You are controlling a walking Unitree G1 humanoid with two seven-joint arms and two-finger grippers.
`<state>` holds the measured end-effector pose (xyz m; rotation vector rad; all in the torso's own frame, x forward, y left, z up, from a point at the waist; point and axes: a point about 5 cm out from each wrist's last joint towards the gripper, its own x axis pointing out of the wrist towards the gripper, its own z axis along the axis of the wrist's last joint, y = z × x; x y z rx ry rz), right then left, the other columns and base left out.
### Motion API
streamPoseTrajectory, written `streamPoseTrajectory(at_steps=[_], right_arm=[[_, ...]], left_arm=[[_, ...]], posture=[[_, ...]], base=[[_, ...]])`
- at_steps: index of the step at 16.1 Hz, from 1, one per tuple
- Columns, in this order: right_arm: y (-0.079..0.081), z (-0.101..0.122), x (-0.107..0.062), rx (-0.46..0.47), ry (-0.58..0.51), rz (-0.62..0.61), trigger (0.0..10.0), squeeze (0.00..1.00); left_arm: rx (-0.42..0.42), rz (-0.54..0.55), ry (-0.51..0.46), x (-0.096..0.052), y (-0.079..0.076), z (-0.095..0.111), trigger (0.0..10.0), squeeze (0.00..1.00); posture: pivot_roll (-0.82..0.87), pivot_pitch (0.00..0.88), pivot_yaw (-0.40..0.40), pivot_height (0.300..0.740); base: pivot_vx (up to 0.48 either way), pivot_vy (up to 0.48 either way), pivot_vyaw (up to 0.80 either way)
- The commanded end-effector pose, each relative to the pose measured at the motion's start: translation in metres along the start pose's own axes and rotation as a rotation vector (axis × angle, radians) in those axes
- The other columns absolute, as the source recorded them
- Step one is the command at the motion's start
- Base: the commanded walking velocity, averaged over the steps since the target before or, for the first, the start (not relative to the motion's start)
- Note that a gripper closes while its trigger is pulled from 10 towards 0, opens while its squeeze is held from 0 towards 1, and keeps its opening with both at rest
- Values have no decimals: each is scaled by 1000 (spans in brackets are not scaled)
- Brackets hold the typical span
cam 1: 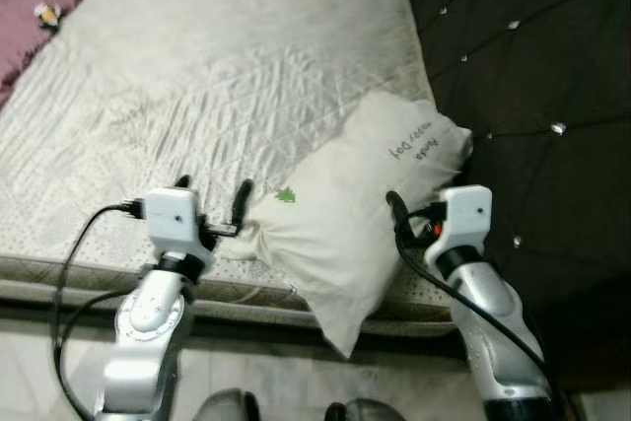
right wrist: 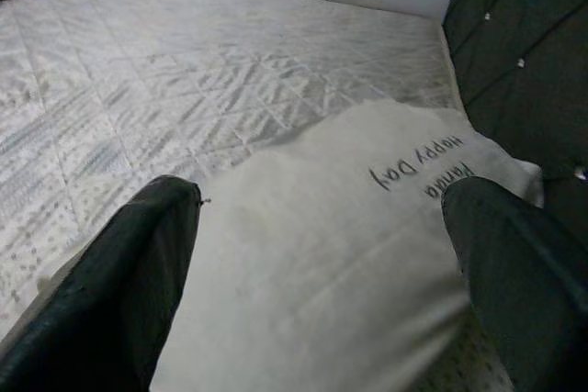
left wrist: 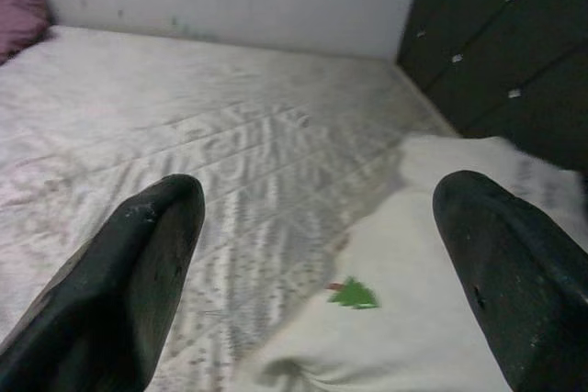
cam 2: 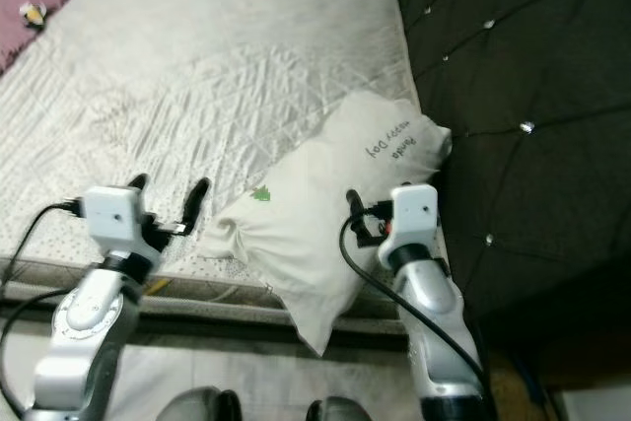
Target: Clean up the room
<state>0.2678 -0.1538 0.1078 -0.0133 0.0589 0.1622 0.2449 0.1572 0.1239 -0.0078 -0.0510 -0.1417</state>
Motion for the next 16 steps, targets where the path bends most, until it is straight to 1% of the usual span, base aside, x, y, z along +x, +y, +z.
streamPoseTrajectory(at_steps=[1, 5, 7, 8, 9, 10, 11, 12, 13, 16], right_arm=[[-9, -1, -3, -14, 11, -30, 10000, 0], [-9, -2, -3, -16, 11, -33, 10000, 0], [-10, -2, -4, -17, 12, -34, 10000, 0], [-10, -2, -4, -17, 12, -35, 10000, 0], [-10, -2, -4, -17, 13, -36, 10000, 0], [-10, -2, -4, -18, 15, -35, 10000, 0], [-10, -3, -4, -18, 18, -32, 10000, 0], [-10, -3, -4, -17, 20, -31, 10000, 0], [-9, -5, -4, -15, 33, -23, 10000, 0], [-7, -5, -3, -12, 33, -14, 10000, 0]], left_arm=[[-5, -26, -27, 2, -6, 6, 10000, 0], [-8, -16, -24, 2, -6, 5, 10000, 0], [-4, 23, 6, 0, -7, 0, 10000, 0], [5, 32, 10, 0, -6, 0, 10000, 0], [-3, 50, 36, -3, -3, -4, 10000, 0], [-10, 43, 60, -5, -2, -6, 10000, 0], [37, 52, 90, -8, -2, -7, 10000, 0], [46, 51, 90, -10, -2, -7, 10000, 0], [28, 12, 78, -11, -3, -7, 10000, 0], [56, 49, 67, -9, 1, -6, 10000, 0]], posture=[[-13, 89, -89, 740], [-12, 87, -89, 740], [-12, 84, -89, 740], [-12, 84, -90, 740], [-12, 84, -90, 740], [-11, 83, -91, 740], [-7, 86, -93, 740], [-7, 86, -93, 740], [-7, 86, -93, 740], [-1, 85, -95, 715]], base=[[337, 0, 0], [300, 0, 0], [0, 0, 0], [0, 0, 0], [0, 0, 0], [0, 0, 0], [0, 0, 0], [0, 0, 0], [0, 0, 0], [0, 0, 0]])
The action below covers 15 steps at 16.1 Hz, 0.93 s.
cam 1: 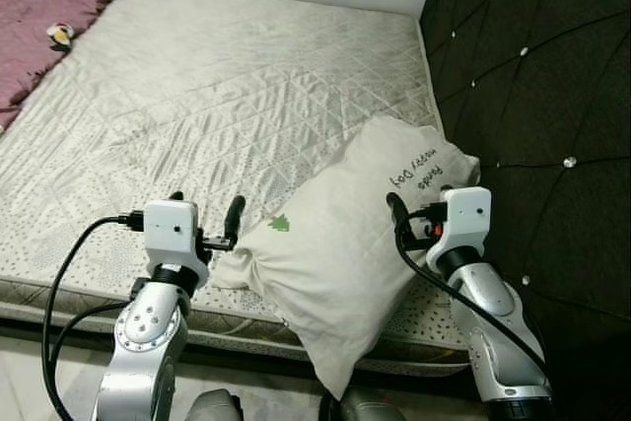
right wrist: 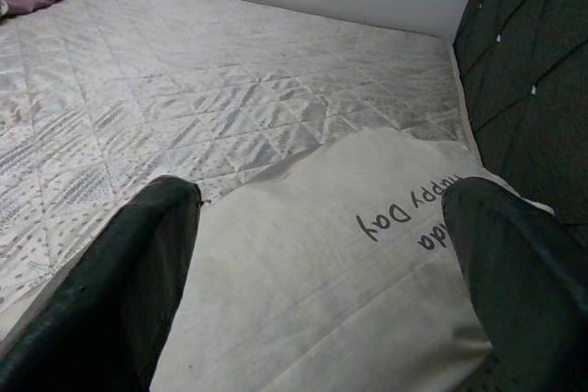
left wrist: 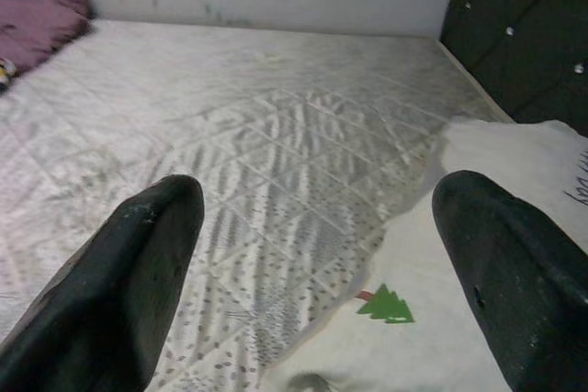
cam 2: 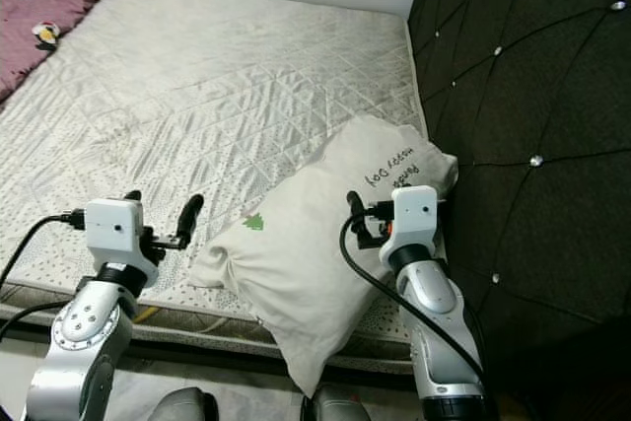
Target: Clean up the room
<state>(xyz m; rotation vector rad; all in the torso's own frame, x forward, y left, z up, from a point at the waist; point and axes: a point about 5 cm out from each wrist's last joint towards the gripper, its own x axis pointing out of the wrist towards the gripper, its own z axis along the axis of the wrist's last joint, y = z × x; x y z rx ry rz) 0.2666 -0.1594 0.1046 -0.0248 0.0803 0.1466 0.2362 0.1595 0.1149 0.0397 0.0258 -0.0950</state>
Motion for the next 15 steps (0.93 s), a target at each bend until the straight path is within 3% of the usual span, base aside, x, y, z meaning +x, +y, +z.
streamPoseTrajectory(at_steps=[1, 8, 15], right_arm=[[-1, -2, -1, -2, 11, 2, 10000, 0], [-1, -1, 0, 9, 9, 1, 10000, 0], [-2, -1, 1, 2, 10, -5, 10000, 0]], left_arm=[[12, 5, -13, 0, 0, 3, 10000, 0], [13, 14, -50, 4, 1, 7, 10000, 0], [-5, 15, -62, 7, -1, 10, 10000, 0]], posture=[[-1, 85, -95, 710], [-4, 102, -93, 645], [-6, 116, -97, 635]], base=[[0, 0, 0], [0, 0, 0], [0, 0, 0]])
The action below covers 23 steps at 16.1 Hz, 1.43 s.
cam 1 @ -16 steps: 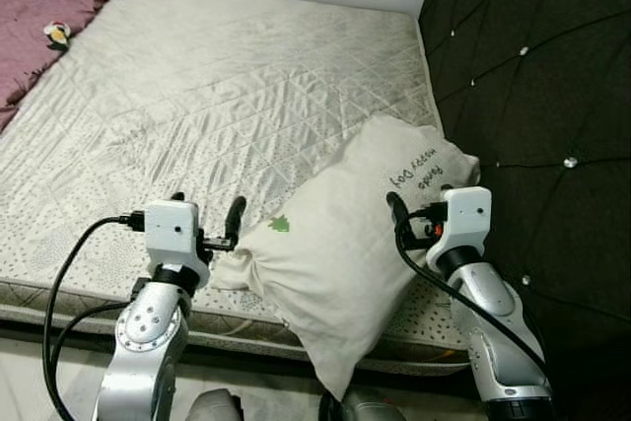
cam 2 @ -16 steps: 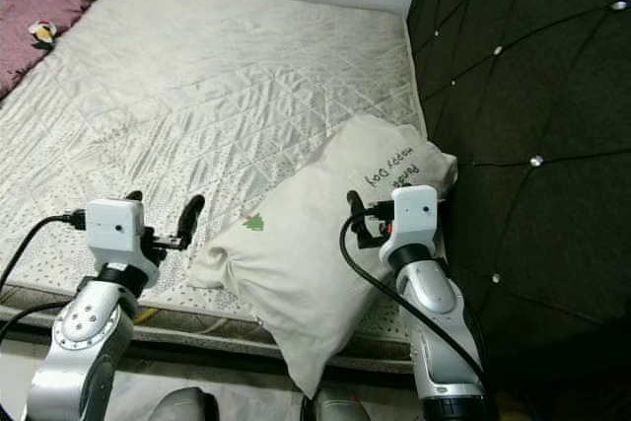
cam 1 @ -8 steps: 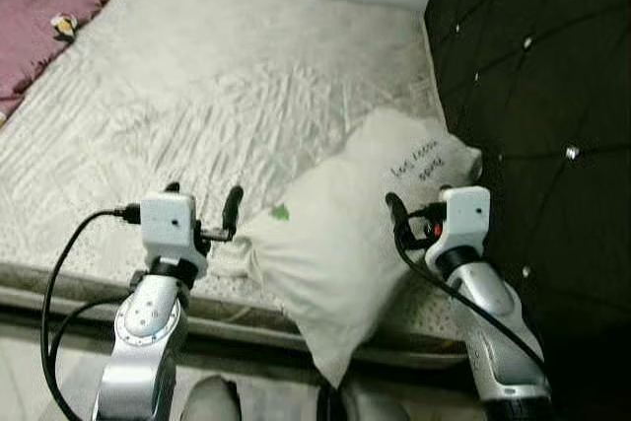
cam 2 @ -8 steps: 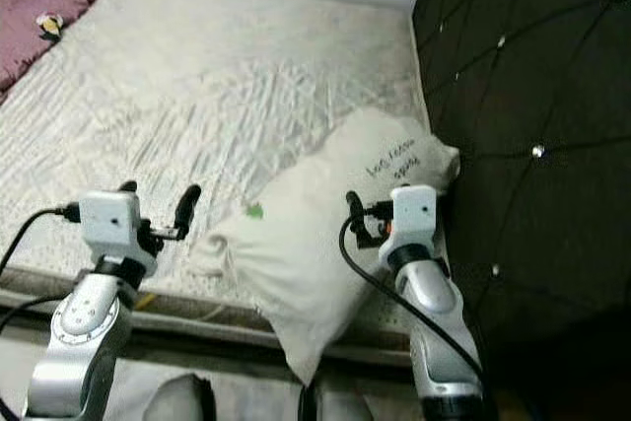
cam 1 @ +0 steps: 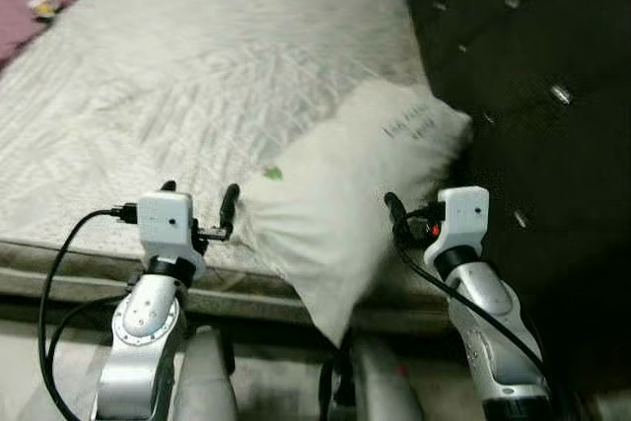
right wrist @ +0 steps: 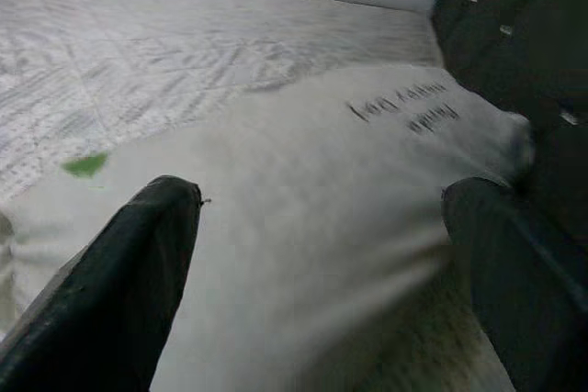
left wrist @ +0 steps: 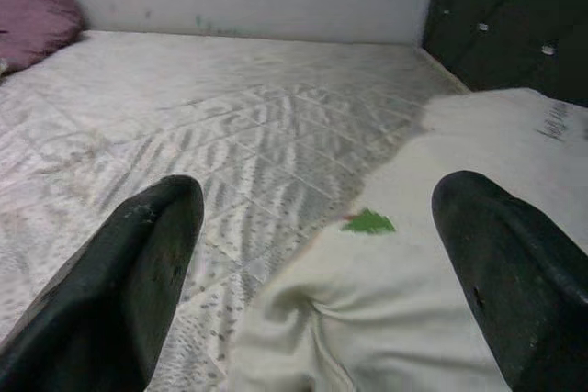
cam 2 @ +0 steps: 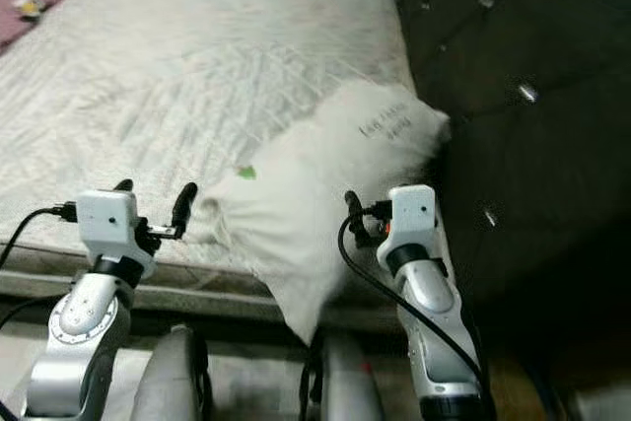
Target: Clean up the room
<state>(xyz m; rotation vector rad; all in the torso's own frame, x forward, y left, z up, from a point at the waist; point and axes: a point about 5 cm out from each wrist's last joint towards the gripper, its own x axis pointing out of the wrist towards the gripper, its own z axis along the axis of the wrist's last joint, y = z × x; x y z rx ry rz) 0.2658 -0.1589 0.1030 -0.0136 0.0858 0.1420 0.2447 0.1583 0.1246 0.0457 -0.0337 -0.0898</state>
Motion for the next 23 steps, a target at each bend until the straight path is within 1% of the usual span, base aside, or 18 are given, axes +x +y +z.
streamPoseTrajectory(at_steps=[1, 6, 7, 10, 13, 16, 18, 23], right_arm=[[-2, 1, 2, -10, 5, 1, 10000, 0], [-2, 1, 2, -11, 9, 1, 10000, 0], [-2, 1, 2, -11, 13, 6, 10000, 0], [-2, 1, 2, -11, 14, 8, 10000, 0], [-2, 1, 2, -10, 14, 7, 10000, 0], [-2, 1, 2, -12, 14, 7, 10000, 0], [-2, 1, 2, -13, 12, 7, 10000, 0], [-1, 0, 2, -13, 15, 9, 10000, 0]], left_arm=[[-16, 9, -3, -1, -1, 0, 10000, 0], [-40, -11, 7, -2, -2, -1, 10000, 0], [-40, -14, 5, -1, -2, -1, 10000, 0], [-47, -20, 7, -1, -3, -1, 10000, 0], [-60, -48, -8, -1, -5, 1, 10000, 0], [-65, -59, -13, -2, -6, 1, 10000, 0], [-68, -82, -26, -2, -7, 3, 10000, 0], [-75, -94, -24, -3, -9, 2, 10000, 0]], posture=[[-4, 108, -99, 635], [-4, 110, -99, 635], [-7, 110, -99, 630], [-8, 112, -99, 595], [-9, 111, -99, 595], [-8, 107, -98, 595], [-9, 105, -97, 595], [-2, 85, -99, 595]], base=[[0, 0, 0], [0, 0, 0], [0, 0, 0], [0, 0, 0], [0, 0, 0], [279, 0, 0], [420, 0, 0], [383, 0, 0]])
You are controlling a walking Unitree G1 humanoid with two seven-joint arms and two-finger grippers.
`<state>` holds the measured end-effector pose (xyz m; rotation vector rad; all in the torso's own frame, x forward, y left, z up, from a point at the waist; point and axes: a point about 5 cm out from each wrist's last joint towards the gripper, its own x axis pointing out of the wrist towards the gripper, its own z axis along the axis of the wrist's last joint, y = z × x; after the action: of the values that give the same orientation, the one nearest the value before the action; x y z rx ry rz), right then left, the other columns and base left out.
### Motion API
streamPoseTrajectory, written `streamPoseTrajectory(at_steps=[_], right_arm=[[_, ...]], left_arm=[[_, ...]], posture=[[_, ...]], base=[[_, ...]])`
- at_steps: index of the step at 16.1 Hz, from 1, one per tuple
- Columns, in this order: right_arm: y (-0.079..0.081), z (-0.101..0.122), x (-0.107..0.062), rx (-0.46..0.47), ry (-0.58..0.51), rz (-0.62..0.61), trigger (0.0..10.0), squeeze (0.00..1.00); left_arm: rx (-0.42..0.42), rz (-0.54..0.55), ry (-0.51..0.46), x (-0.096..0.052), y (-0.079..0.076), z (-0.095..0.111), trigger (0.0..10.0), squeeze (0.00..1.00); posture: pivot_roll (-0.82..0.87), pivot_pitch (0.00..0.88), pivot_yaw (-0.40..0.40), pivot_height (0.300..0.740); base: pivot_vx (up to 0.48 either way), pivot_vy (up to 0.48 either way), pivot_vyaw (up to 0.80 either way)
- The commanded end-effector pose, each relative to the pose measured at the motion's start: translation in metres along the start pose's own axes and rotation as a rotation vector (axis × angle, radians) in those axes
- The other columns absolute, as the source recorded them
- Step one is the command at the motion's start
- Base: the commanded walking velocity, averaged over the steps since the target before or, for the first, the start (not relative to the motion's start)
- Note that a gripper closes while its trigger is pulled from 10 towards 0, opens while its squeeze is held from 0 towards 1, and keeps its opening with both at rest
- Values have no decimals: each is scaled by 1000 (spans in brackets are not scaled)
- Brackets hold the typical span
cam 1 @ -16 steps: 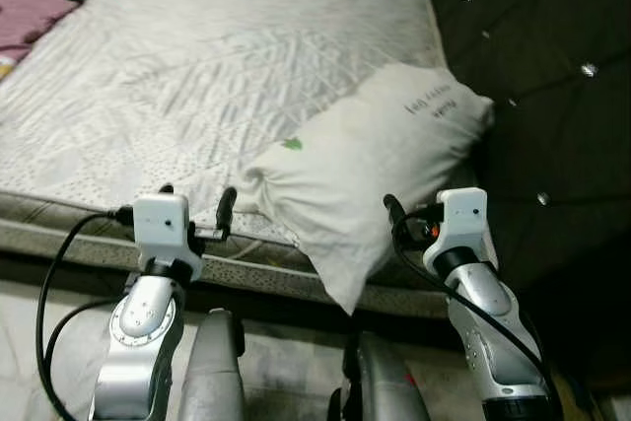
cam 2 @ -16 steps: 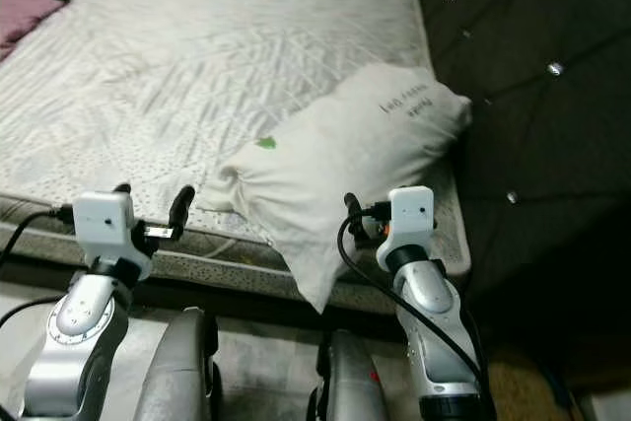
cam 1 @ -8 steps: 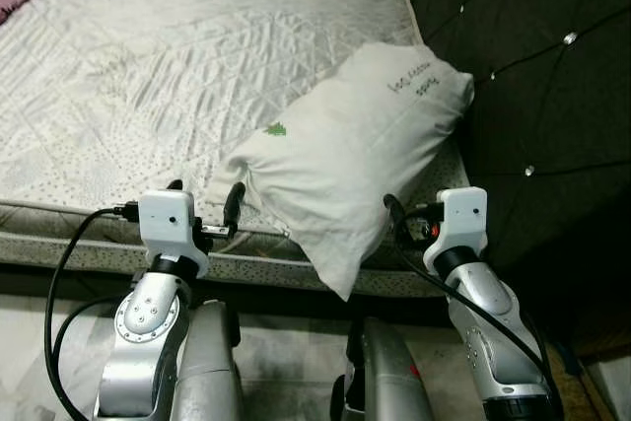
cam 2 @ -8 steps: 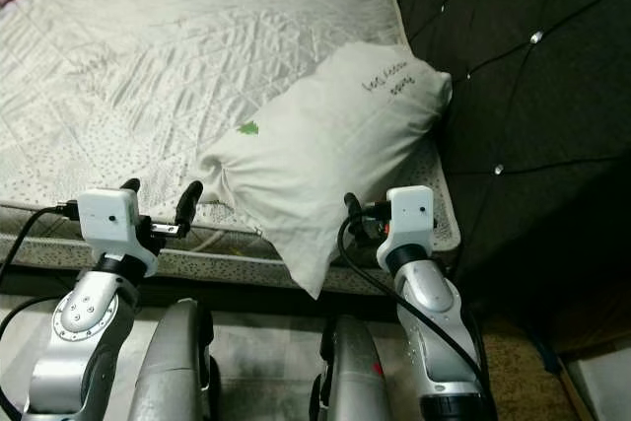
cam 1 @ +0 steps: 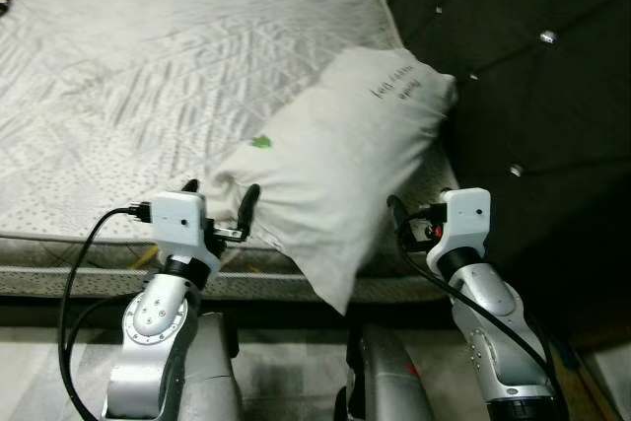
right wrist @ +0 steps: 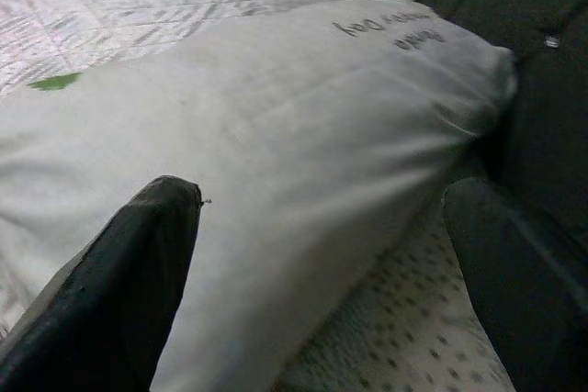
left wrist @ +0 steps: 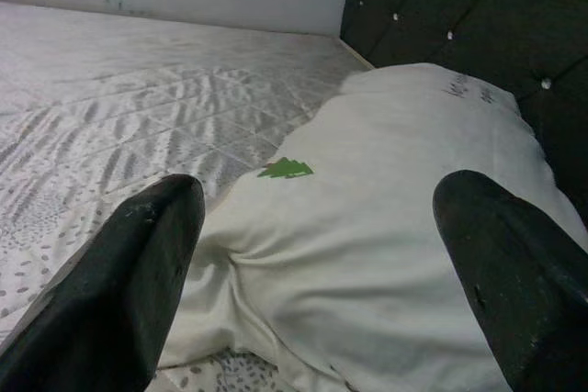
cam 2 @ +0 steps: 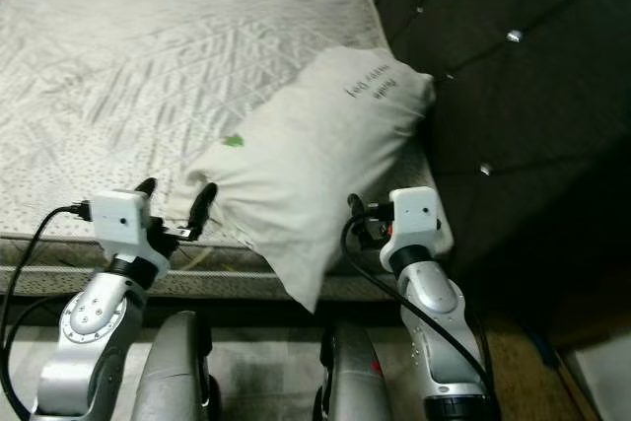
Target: Clean up the room
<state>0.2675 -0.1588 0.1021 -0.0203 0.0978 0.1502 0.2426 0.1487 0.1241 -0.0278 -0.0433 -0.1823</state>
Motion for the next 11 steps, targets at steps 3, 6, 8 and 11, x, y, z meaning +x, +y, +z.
streamPoseTrajectory(at_steps=[3, 6, 8, 11], right_arm=[[0, 1, 2, -8, 0, 8, 10000, 0], [1, 0, 3, -10, 7, 14, 10000, 0], [3, -4, 3, -3, 36, 21, 10000, 0], [5, -11, 4, 0, 88, 41, 10000, 0]], left_arm=[[3, 11, -5, -2, 2, 1, 10000, 0], [21, -4, 64, -7, 0, -9, 10000, 0], [37, -5, 100, -13, 3, -14, 10000, 0], [41, 12, 136, -18, 7, -15, 10000, 0]], posture=[[-2, 85, -99, 595], [6, 90, -99, 595], [11, 95, -99, 595], [23, 114, -97, 585]], base=[[341, 0, 0], [0, 0, 0], [0, 0, 0], [0, 0, 0]])
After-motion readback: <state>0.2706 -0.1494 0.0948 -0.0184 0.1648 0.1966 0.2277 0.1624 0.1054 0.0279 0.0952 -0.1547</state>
